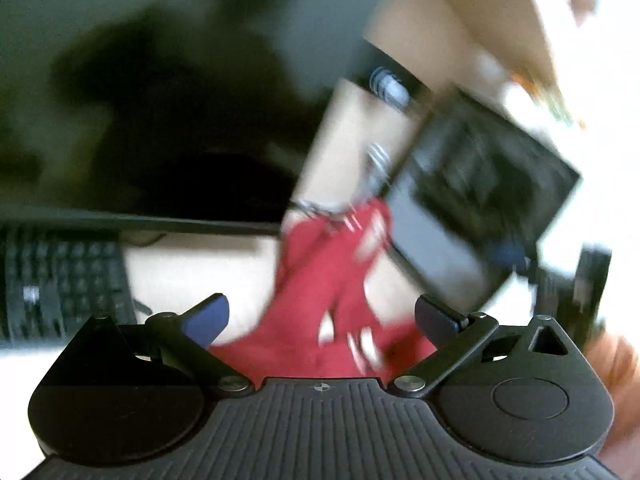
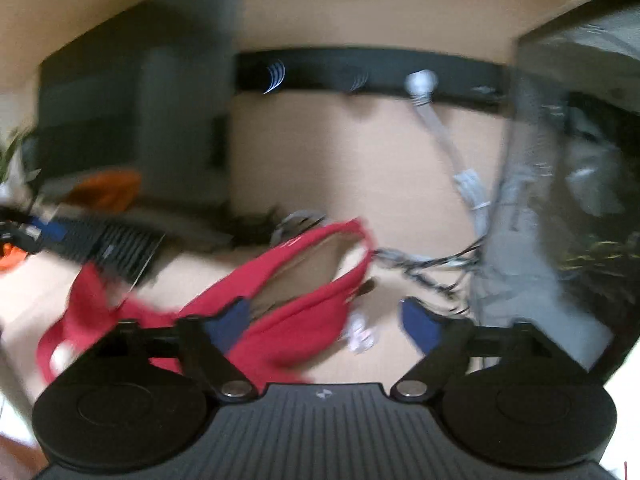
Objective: Fold clothes
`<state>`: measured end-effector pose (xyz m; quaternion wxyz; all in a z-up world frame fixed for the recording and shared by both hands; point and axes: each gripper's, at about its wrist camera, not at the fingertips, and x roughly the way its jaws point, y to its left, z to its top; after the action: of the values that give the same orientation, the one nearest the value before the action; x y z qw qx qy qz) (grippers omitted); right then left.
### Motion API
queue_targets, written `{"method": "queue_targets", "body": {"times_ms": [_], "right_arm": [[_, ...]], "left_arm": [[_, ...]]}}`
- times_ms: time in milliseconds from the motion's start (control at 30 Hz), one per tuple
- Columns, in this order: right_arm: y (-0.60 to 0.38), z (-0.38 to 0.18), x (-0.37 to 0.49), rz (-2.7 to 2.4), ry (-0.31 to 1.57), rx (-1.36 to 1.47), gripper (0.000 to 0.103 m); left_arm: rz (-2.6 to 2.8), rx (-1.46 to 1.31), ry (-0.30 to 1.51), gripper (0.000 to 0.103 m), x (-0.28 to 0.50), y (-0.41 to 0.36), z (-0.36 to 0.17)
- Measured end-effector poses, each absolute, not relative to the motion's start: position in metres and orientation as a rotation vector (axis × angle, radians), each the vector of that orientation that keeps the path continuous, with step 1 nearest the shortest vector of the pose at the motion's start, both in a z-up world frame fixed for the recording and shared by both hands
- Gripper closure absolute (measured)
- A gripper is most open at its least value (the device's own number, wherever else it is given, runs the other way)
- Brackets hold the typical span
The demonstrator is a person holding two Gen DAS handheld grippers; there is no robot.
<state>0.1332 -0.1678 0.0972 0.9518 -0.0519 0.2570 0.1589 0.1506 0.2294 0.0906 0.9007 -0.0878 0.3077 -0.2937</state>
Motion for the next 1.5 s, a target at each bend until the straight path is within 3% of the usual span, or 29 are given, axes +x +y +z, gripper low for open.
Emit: {"method": "queue_targets", "body": {"times_ms": [67, 233, 300, 367, 433, 633, 700, 733, 767, 867, 967, 1100, 1233, 1367, 1500], "right_arm": [[-0.155, 0.093, 0.136, 0.366, 0.552, -0.104, 0.048], [-0.120, 0.081, 0.155, 0.527, 0.642, -0.106, 0.048], [-0.108, 0.076, 0.167, 0.601, 0.710, -0.118, 0.046], [-0.096, 0.070, 0.180, 0.676, 0.777, -0.129, 0.033], [-0.084, 0.065, 0.192, 0.750, 0.845, -0.140, 0.026], [-0.097, 0.047, 0.191, 0.800, 1.000, -0.223, 0.028], [-0.102, 0.042, 0.185, 0.778, 0.998, -0.230, 0.046], [-0.103, 0.041, 0.183, 0.770, 0.990, -0.222, 0.062], [-0.103, 0.040, 0.180, 0.764, 0.981, -0.210, 0.071], [-0.094, 0.047, 0.166, 0.786, 0.913, -0.252, 0.086], [-0.087, 0.074, 0.157, 0.760, 0.754, -0.331, 0.090], [-0.089, 0.096, 0.160, 0.644, 0.580, -0.423, 0.090], [-0.097, 0.071, 0.175, 0.551, 0.643, -0.374, 0.072], [-0.121, 0.086, 0.163, 0.483, 0.597, -0.221, 0.058], [-0.144, 0.104, 0.142, 0.407, 0.526, -0.112, 0.055]], "left_arm": [[-0.570, -0.107, 0.693, 0.002, 0.151, 0.214, 0.083], [-0.468, -0.207, 0.715, 0.003, 0.162, 0.216, 0.067], [-0.460, -0.242, 0.700, 0.003, 0.161, 0.216, 0.065], [-0.492, -0.252, 0.680, 0.003, 0.156, 0.214, 0.065], [-0.550, -0.265, 0.663, 0.003, 0.150, 0.212, 0.064], [-0.624, -0.153, 0.634, 0.003, 0.160, 0.195, 0.072], [-0.615, -0.096, 0.666, 0.003, 0.173, 0.190, 0.072], [-0.606, -0.084, 0.684, 0.003, 0.180, 0.189, 0.068], [-0.595, -0.076, 0.702, 0.003, 0.187, 0.187, 0.064], [-0.562, -0.089, 0.732, 0.003, 0.202, 0.186, 0.052], [-0.530, -0.132, 0.705, 0.003, 0.204, 0.194, 0.055], [-0.469, -0.186, 0.624, 0.003, 0.190, 0.209, 0.073], [-0.449, -0.273, 0.568, 0.003, 0.175, 0.220, 0.084], [-0.537, -0.261, 0.624, 0.003, 0.165, 0.200, 0.074], [-0.638, -0.233, 0.680, 0.002, 0.163, 0.171, 0.057]]}}
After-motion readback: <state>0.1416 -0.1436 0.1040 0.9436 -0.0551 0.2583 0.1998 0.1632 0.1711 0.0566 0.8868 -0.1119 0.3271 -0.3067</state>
